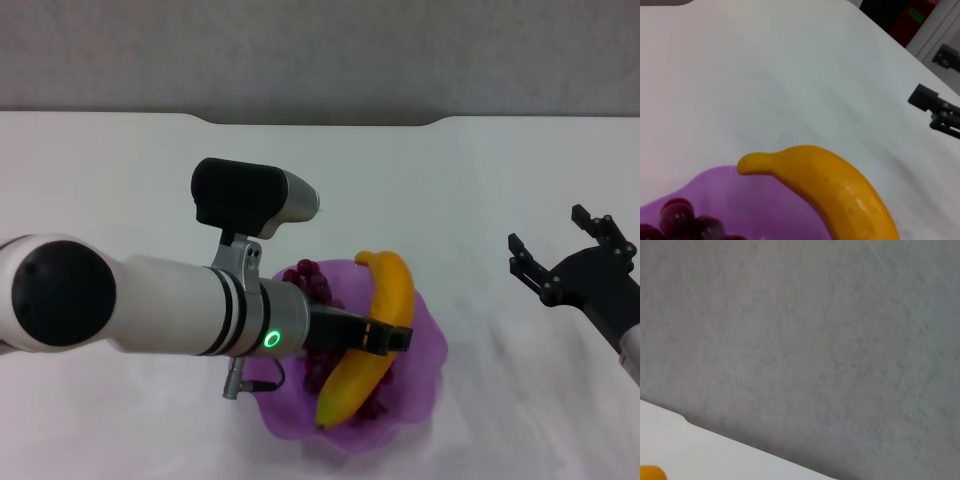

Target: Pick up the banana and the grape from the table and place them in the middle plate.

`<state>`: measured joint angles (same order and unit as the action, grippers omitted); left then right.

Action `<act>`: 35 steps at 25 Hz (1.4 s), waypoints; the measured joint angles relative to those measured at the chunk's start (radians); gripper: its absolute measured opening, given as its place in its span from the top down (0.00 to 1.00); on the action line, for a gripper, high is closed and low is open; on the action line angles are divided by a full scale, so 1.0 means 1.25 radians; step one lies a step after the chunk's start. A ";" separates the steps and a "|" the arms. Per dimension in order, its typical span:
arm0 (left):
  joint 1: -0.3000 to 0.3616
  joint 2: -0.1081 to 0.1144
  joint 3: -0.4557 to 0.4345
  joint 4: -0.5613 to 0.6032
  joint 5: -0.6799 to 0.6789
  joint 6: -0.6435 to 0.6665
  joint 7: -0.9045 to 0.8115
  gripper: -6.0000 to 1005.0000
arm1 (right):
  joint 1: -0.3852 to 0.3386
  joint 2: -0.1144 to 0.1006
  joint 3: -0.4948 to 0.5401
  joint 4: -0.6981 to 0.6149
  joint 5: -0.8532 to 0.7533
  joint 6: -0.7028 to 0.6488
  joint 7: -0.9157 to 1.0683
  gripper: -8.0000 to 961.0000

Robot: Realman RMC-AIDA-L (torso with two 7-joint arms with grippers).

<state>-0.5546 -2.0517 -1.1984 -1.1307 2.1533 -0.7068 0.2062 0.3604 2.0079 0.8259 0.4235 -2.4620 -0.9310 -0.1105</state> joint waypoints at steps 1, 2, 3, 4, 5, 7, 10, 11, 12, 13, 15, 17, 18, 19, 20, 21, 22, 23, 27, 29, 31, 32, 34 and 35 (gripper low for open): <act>-0.001 0.000 0.001 0.001 0.000 0.002 0.000 0.44 | 0.000 0.000 0.000 0.000 0.000 0.000 0.000 0.09; -0.003 0.000 0.003 0.009 0.000 0.008 0.000 0.44 | 0.000 0.000 0.000 0.001 0.000 0.000 0.000 0.09; -0.003 0.000 0.003 0.013 0.000 0.011 0.000 0.44 | 0.000 0.000 0.000 0.001 0.000 0.000 0.000 0.09; -0.003 0.000 0.004 0.015 0.000 0.015 0.001 0.44 | 0.000 0.000 -0.001 0.001 0.000 0.000 0.000 0.09; -0.003 0.000 0.004 0.016 0.000 0.018 0.003 0.43 | 0.000 0.000 -0.001 0.001 0.000 0.000 0.000 0.09; -0.001 0.000 0.008 0.014 0.000 0.019 0.007 0.43 | 0.000 0.000 -0.001 0.001 0.000 0.000 0.000 0.09; 0.001 0.000 0.012 0.010 0.000 0.020 0.013 0.43 | 0.000 0.000 -0.006 0.001 0.002 0.000 0.000 0.09; 0.001 0.000 0.013 0.010 0.000 0.020 0.014 0.43 | 0.000 0.000 -0.007 0.001 0.003 0.000 0.000 0.09; 0.001 0.000 0.014 0.010 0.000 0.021 0.014 0.43 | 0.000 0.000 -0.008 0.001 0.003 0.000 0.000 0.09; 0.002 0.000 0.014 0.010 0.000 0.023 0.015 0.43 | 0.000 0.000 -0.008 0.001 0.003 0.000 0.000 0.09; 0.004 0.001 0.014 0.008 0.000 0.026 0.017 0.43 | 0.000 0.000 -0.008 0.001 0.004 0.000 0.000 0.09; 0.007 0.001 0.014 0.003 0.000 0.028 0.018 0.36 | 0.000 0.000 -0.008 0.001 0.004 0.000 0.000 0.09; 0.009 0.001 0.014 -0.001 0.000 0.028 0.018 0.32 | 0.000 0.000 -0.008 0.001 0.005 0.000 0.000 0.09; 0.013 0.002 0.014 -0.006 0.000 0.029 0.018 0.28 | 0.000 0.000 -0.008 0.001 0.005 0.000 0.000 0.09; 0.018 0.003 0.014 -0.016 0.001 0.029 0.018 0.24 | 0.000 0.000 -0.008 0.001 0.005 0.000 0.000 0.09; 0.025 0.004 0.012 -0.028 0.003 0.029 0.020 0.21 | 0.000 0.000 -0.008 0.000 0.005 0.000 0.000 0.09; 0.036 0.006 0.010 -0.047 0.010 0.029 0.026 0.20 | 0.000 0.000 -0.008 0.000 0.006 0.000 0.000 0.09; 0.053 0.007 0.005 -0.072 0.020 0.029 0.037 0.19 | 0.000 0.000 -0.008 -0.001 0.006 0.000 0.000 0.09; 0.126 0.008 -0.026 -0.170 0.058 0.030 0.087 0.16 | -0.001 0.000 -0.008 -0.002 0.006 0.000 0.000 0.09; 0.177 0.008 -0.050 -0.236 0.086 0.046 0.115 0.14 | -0.001 0.000 -0.008 -0.002 0.006 0.000 0.000 0.09; 0.232 0.008 -0.069 -0.291 0.109 0.089 0.153 0.14 | -0.001 0.000 -0.008 -0.001 0.006 0.000 0.000 0.09; 0.259 0.008 -0.074 -0.309 0.116 0.125 0.181 0.14 | -0.001 0.000 -0.008 -0.001 0.006 0.000 0.000 0.09; 0.312 0.008 -0.078 -0.320 0.122 0.209 0.239 0.14 | -0.001 0.000 -0.008 -0.001 0.006 0.000 0.000 0.09; 0.312 0.008 -0.078 -0.320 0.122 0.209 0.239 0.15 | -0.001 0.000 -0.008 -0.001 0.006 0.000 0.000 0.09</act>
<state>-0.1640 -2.0422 -1.2963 -1.5309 2.3058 -0.4450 0.5053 0.3589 2.0079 0.8161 0.4225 -2.4548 -0.9312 -0.1104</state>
